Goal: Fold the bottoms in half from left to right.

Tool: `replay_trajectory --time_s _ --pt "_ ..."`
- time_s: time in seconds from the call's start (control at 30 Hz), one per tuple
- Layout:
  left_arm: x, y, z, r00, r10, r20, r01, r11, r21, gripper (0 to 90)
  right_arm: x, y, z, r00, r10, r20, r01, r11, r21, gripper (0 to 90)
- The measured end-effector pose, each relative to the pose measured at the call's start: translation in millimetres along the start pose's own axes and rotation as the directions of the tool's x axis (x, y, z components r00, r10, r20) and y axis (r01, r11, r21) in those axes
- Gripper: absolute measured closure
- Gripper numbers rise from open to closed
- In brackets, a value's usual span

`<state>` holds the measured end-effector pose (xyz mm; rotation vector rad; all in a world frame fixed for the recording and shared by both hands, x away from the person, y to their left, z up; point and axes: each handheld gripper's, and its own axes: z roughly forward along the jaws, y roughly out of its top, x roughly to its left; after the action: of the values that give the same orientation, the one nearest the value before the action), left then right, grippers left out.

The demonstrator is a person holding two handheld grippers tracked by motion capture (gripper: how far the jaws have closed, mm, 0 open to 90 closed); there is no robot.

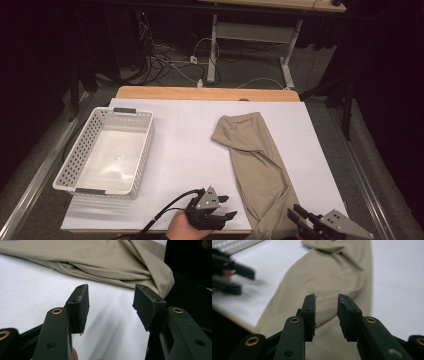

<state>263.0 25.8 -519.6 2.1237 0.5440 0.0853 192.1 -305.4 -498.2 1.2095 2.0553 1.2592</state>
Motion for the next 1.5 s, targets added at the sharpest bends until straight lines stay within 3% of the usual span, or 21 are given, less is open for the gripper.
replay_trajectory --time_s 0.13,0.2,0.3,0.37,0.43,0.5,0.57,0.67,0.73,0.8,0.83,0.97,1.03,1.27,1.5 --pt "-0.6 2.0 3.3 0.9999 0.008 0.006 -0.008 0.9998 0.020 46.9 20.2 -5.8 10.0 0.9964 -0.012 -0.084 0.015 0.999 0.038 68.3" --pt "-0.2 3.0 4.0 1.0000 0.002 0.004 -0.002 0.9998 0.022 46.9 30.6 -6.1 18.7 0.9947 -0.023 -0.100 0.028 0.998 0.050 64.1" --pt "-0.5 4.1 5.0 1.0000 0.006 -0.001 -0.006 0.9998 0.018 49.2 50.4 -5.3 33.0 0.9921 -0.096 -0.081 0.104 0.989 0.106 60.0" --pt "-1.5 5.4 6.5 0.9999 0.012 -0.006 -0.012 0.9997 0.022 51.3 57.8 -7.6 42.0 0.9894 -0.131 -0.063 0.139 0.977 0.160 65.7" --pt "-3.9 7.0 8.2 0.9995 0.030 -0.008 -0.029 0.9994 0.020 53.1 57.1 -8.7 43.1 0.9890 -0.142 -0.040 0.147 0.976 0.161 83.2" --pt "-6.9 9.8 12.5 0.9993 0.035 -0.014 -0.034 0.9991 0.025 53.0 51.8 -7.6 38.9 0.9920 -0.103 -0.073 0.112 0.984 0.137 89.9" --pt "-9.8 14.8 20.1 0.9997 0.022 -0.006 -0.021 0.9987 0.046 53.0 51.0 -7.9 34.1 0.9915 -0.111 -0.068 0.119 0.985 0.129 90.0" --pt "-19.5 23.9 34.9 0.9979 0.065 0.001 -0.065 0.9946 0.081 52.9 49.6 -8.4 29.5 0.9925 -0.102 -0.068 0.108 0.988 0.106 90.0" --pt "-24.1 29.0 43.7 0.9979 0.064 -0.002 -0.063 0.9916 0.113 52.3 48.9 -9.0 27.3 0.9925 -0.101 -0.069 0.107 0.990 0.090 90.0" --pt "-25.7 33.1 50.1 0.9978 0.063 -0.019 -0.059 0.9828 0.175 51.5 47.4 -10.8 25.7 0.9932 -0.094 -0.068 0.100 0.991 0.091 90.0" --pt "-26.9 33.7 50.8 0.9973 0.073 -0.009 -0.070 0.9824 0.173 52.1 46.6 -11.9 24.9 0.9936 -0.092 -0.065 0.097 0.991 0.091 90.0" --pt "-32.0 35.0 54.1 0.9919 0.126 0.017 -0.127 0.9768 0.172 79.0 43.1 -13.8 20.6 0.9951 -0.082 -0.055 0.087 0.992 0.089 90.0" --pt "-33.7 35.4 54.8 0.9901 0.140 0.012 -0.139 0.9751 0.172 85.3 42.2 -13.9 18.8 0.9955 -0.082 -0.048 0.086 0.992 0.087 90.0" --pt "-30.6 28.4 42.0 0.9956 0.093 0.017 -0.094 0.9869 0.131 86.5 45.7 -13.6 20.7 0.9935 -0.094 -0.065 0.099 0.991 0.089 90.0" --pt "-18.9 17.4 8.9 0.9983 0.055 -0.019 -0.052 0.9916 0.118 86.5 57.7 -10.1 26.4 0.9858 -0.103 -0.132 0.114 0.990 0.078 90.0"
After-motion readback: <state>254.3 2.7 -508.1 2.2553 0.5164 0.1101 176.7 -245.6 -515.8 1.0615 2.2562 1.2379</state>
